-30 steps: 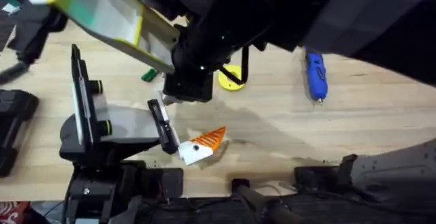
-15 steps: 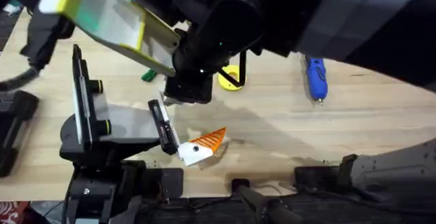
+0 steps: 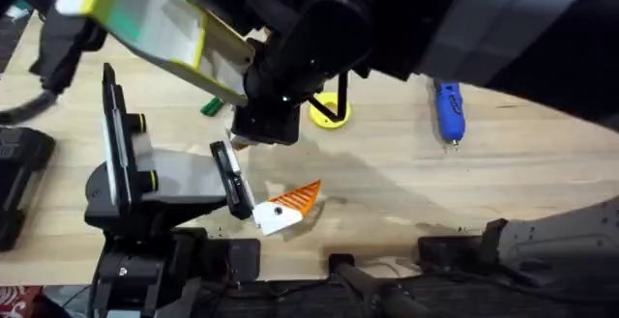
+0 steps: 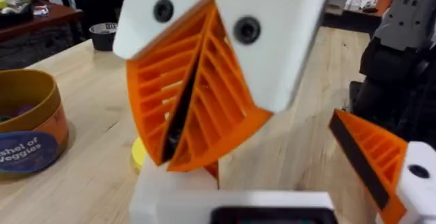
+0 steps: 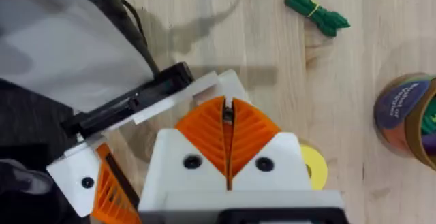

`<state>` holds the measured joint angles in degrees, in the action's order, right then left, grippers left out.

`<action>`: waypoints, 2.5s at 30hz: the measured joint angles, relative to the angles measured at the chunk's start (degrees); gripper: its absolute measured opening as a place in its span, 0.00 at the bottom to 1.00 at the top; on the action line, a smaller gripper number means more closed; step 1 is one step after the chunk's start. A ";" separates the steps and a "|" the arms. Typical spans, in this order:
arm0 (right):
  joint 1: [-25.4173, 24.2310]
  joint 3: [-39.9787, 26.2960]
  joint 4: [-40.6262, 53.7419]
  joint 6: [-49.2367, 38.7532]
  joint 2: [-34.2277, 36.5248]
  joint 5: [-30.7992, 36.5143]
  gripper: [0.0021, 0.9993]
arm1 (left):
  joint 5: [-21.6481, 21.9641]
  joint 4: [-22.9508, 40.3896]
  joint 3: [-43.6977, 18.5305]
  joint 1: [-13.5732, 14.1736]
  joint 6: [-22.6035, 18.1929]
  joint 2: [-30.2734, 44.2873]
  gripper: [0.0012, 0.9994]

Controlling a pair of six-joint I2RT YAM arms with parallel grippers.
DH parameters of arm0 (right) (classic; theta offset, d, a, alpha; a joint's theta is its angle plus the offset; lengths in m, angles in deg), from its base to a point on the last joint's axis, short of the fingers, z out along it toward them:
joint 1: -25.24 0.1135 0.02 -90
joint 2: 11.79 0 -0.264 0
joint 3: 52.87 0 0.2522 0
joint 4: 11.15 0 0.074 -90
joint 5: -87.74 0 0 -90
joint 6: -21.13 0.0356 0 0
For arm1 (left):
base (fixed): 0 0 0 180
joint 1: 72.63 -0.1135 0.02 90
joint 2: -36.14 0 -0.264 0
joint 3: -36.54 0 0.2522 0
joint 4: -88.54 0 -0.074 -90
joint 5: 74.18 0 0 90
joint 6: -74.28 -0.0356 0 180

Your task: Pick up the gripper from the table and insert it into the empty holder that is missing its gripper. Then pick up a screw, insert it into the mounting hole, and use the screwdriver to tighten it. Finally, clean up the table by picking up the vegetable and placing it into the bucket.

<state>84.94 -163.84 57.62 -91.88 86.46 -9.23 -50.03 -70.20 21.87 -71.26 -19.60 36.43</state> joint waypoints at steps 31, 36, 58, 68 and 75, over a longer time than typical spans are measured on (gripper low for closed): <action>0.02 0.31 1.67 -0.02 -0.05 -0.02 0.00 | -0.43 0.08 0.00 0.00 0.54 0.02 0.99; 0.13 0.35 2.76 -0.02 -0.27 0.02 0.00 | -0.56 0.09 0.00 0.05 0.80 0.02 0.99; 0.13 0.48 2.71 -0.02 -0.27 0.04 0.00 | -0.54 0.07 0.00 0.07 0.83 0.02 0.99; 0.13 0.63 2.26 -0.02 -0.27 0.07 0.00 | -0.36 0.07 0.00 0.04 0.85 0.00 0.99; 0.13 0.63 2.12 -0.02 -0.27 0.05 0.00 | -0.34 0.07 0.00 0.04 0.85 0.02 0.99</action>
<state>85.07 -163.21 59.75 -91.90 86.18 -9.17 -50.37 -70.13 21.87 -71.22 -18.75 36.46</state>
